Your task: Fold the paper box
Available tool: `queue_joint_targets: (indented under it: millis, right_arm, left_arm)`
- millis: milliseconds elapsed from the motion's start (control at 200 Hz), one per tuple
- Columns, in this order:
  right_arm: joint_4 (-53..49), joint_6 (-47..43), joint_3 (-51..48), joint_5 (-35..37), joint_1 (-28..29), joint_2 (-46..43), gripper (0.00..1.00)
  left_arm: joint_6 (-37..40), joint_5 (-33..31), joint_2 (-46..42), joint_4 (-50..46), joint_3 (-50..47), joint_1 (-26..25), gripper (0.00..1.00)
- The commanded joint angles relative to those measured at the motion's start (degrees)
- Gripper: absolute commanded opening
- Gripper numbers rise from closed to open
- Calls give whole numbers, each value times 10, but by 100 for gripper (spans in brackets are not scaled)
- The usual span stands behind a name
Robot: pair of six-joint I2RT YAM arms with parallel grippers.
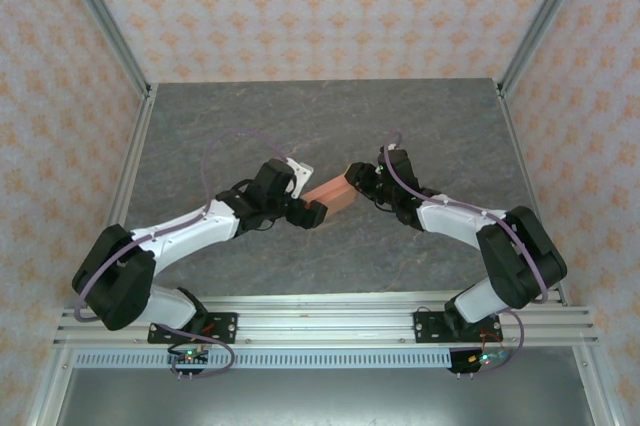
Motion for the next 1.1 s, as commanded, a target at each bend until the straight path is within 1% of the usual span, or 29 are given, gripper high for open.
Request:
queue_joint_targets:
  millis: [0,125,170,245,355,435,510,661,926,1091]
  right_arm:
    - [-61,-11,-14,15,3,-2,36]
    - [-63,-12,-11,15,3,-2,36]
    - [-64,-13,-10,15,3,-1,36]
    - [-66,-15,-8,15,3,-1,37]
    - [-68,-17,-6,16,3,-2,37]
    - [-69,-18,-6,17,3,-4,36]
    - [-68,-17,-8,18,3,-6,37]
    - [-68,-19,-11,19,3,-7,37]
    - [-64,-18,-13,19,2,-5,37]
    - [-64,-17,-12,20,3,-4,37]
  left_arm:
    - [-42,-4,-49,35,-16,13,94]
    - [-85,9,-82,44,-30,21,94]
    - [-111,-5,-92,40,-33,25,94]
    - [-192,-27,-99,22,-36,43,92]
    - [-334,-15,-99,36,-60,64,87]
    - [-407,-9,-102,65,-83,63,84]
    - [-455,-9,-103,79,-96,63,83]
    - [-487,-11,-104,89,-104,57,79]
    - [-525,21,-82,135,-120,49,73]
    - [-552,35,-68,170,-129,41,65]
